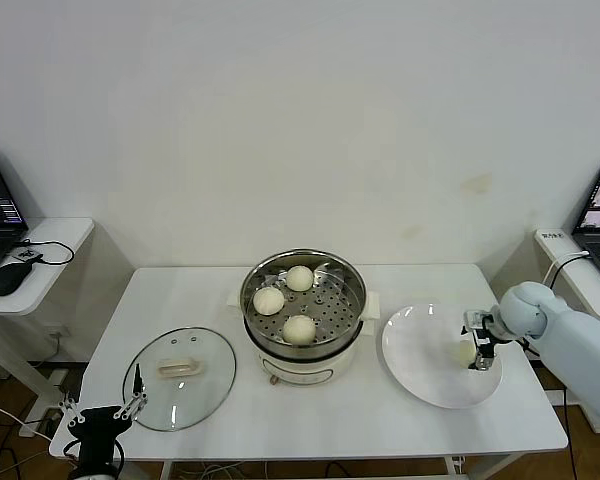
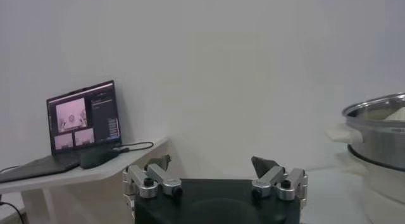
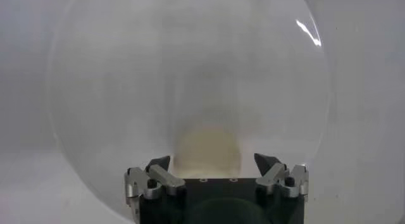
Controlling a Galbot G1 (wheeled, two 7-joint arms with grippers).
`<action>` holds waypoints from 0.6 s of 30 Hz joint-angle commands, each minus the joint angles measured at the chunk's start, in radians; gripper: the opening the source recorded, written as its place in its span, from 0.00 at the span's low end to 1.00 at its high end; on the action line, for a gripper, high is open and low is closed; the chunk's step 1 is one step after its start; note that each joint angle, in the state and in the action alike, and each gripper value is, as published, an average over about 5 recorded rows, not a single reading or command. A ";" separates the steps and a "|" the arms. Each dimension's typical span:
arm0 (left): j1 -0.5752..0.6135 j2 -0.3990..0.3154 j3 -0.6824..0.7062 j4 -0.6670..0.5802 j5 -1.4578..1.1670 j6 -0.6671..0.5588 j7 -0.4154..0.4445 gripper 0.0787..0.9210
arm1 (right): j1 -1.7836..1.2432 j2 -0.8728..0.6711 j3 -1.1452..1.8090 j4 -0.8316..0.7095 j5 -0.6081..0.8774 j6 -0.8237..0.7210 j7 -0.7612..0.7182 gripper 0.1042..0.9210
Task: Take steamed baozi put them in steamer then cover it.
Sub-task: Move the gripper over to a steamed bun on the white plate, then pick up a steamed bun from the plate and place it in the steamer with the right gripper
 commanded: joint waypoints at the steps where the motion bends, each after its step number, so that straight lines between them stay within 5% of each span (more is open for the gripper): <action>1: -0.001 -0.002 0.001 0.003 -0.001 0.000 0.000 0.88 | -0.002 0.030 0.008 -0.032 -0.020 -0.004 -0.003 0.76; 18: 0.004 -0.005 0.001 -0.006 -0.001 -0.001 -0.002 0.88 | 0.061 -0.060 -0.027 0.069 0.050 -0.011 -0.063 0.61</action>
